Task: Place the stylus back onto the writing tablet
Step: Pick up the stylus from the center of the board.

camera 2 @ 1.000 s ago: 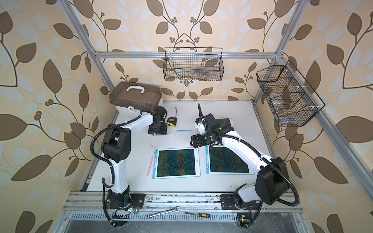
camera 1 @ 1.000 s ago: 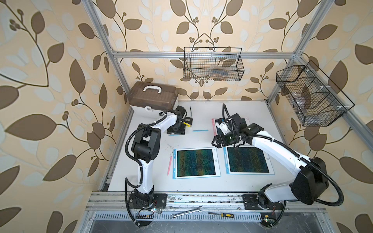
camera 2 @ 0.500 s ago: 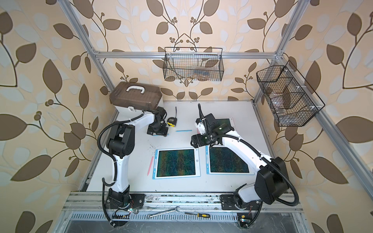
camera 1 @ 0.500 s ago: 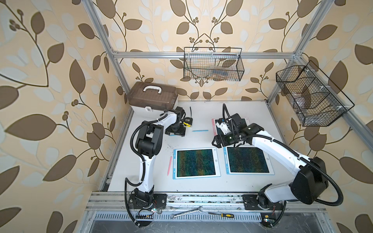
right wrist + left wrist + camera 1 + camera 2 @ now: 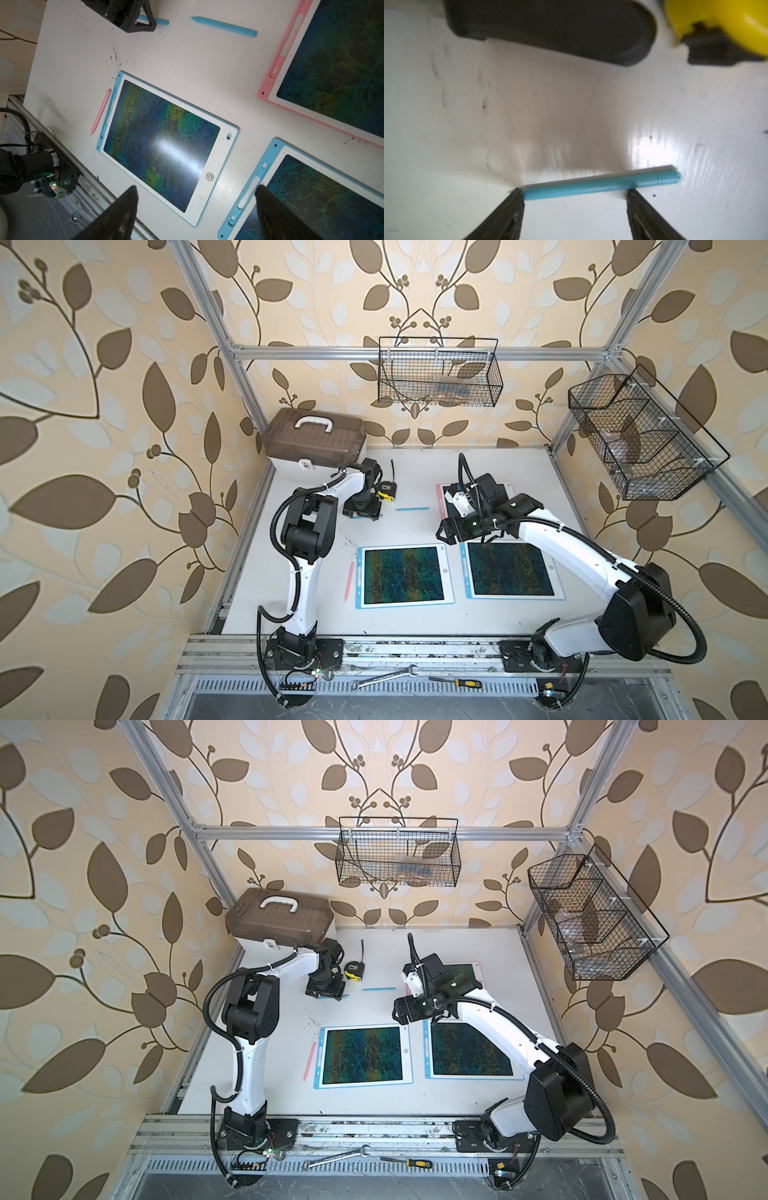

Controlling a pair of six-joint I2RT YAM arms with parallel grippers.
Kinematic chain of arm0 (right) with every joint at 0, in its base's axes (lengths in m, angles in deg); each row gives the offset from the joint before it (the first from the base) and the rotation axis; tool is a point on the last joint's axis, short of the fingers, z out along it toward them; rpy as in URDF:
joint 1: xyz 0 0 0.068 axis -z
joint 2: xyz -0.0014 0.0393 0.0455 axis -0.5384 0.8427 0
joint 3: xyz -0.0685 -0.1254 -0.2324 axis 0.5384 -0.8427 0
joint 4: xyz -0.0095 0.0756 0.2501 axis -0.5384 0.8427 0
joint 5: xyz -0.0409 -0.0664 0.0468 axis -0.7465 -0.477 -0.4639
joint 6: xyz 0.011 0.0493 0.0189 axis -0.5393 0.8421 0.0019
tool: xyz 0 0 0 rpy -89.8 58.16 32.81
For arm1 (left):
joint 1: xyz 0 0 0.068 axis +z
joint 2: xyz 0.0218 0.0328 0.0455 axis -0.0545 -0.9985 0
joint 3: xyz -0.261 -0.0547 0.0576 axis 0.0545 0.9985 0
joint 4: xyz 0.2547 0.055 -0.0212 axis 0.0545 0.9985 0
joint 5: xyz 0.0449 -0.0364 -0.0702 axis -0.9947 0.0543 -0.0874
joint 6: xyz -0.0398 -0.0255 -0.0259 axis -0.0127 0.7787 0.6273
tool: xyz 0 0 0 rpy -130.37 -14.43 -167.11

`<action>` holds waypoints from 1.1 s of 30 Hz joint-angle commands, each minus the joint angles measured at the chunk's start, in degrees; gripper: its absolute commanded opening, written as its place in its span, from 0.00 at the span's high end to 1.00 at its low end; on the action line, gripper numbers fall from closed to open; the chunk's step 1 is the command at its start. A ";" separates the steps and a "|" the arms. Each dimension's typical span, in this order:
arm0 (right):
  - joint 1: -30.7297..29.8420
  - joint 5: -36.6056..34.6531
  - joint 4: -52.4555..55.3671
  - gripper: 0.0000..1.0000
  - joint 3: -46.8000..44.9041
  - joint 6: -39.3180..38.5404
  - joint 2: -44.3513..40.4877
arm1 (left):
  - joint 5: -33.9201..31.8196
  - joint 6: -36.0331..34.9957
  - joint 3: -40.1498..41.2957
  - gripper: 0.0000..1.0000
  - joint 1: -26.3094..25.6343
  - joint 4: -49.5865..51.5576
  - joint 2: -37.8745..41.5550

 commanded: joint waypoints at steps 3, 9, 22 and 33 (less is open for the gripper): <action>0.39 -0.34 0.06 0.11 0.47 -0.54 0.03 | -0.75 -2.17 -4.10 0.22 -0.04 2.66 -1.12; 0.55 -0.27 0.06 0.12 0.46 -0.60 -0.05 | -1.10 -3.42 -6.94 0.21 -0.04 4.20 -3.73; 1.10 -0.10 -0.25 0.12 0.42 -0.54 -0.06 | 2.28 -3.78 -3.50 0.31 -0.04 3.69 -3.93; 1.28 0.25 -0.32 0.12 0.82 -0.63 0.46 | 5.58 -4.03 -2.31 0.21 -0.04 4.26 -2.25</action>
